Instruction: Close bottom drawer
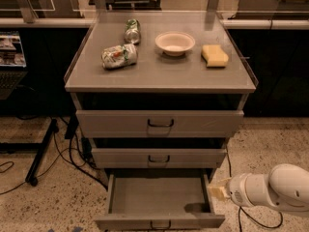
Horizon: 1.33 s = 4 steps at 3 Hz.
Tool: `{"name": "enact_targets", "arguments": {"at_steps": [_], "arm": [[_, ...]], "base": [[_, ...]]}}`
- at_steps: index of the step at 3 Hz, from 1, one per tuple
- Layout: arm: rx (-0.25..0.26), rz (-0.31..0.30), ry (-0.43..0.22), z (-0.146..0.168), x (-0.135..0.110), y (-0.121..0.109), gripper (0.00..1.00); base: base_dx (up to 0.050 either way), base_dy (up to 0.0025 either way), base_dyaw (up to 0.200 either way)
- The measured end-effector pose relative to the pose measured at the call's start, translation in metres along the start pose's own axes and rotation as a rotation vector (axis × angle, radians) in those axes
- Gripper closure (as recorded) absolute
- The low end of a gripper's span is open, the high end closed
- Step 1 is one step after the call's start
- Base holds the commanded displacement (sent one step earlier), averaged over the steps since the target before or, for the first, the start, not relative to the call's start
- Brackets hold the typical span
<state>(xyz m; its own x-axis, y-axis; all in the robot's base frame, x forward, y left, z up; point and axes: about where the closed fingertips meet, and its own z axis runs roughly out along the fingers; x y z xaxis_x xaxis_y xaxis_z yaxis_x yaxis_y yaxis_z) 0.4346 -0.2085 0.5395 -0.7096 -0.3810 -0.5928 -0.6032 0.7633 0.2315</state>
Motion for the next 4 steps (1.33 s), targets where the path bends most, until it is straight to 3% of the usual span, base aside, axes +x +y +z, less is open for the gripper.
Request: {"name": "enact_targets", "arguments": {"at_steps": [1, 2, 3, 4], "arm": [[0.000, -0.005, -0.001, 0.003, 0.001, 0.004, 1.00], [-0.009, 0.029, -0.014, 0.020, 0.027, -0.006, 1.00], [-0.042, 0.107, -0.036, 0.053, 0.074, -0.023, 1.00], [-0.111, 0.208, -0.021, 0.108, 0.130, -0.040, 1.00]], "base": [[0.000, 0.00000, 0.000], [0.000, 0.00000, 0.000], [0.000, 0.00000, 0.000], [0.000, 0.00000, 0.000]]}}
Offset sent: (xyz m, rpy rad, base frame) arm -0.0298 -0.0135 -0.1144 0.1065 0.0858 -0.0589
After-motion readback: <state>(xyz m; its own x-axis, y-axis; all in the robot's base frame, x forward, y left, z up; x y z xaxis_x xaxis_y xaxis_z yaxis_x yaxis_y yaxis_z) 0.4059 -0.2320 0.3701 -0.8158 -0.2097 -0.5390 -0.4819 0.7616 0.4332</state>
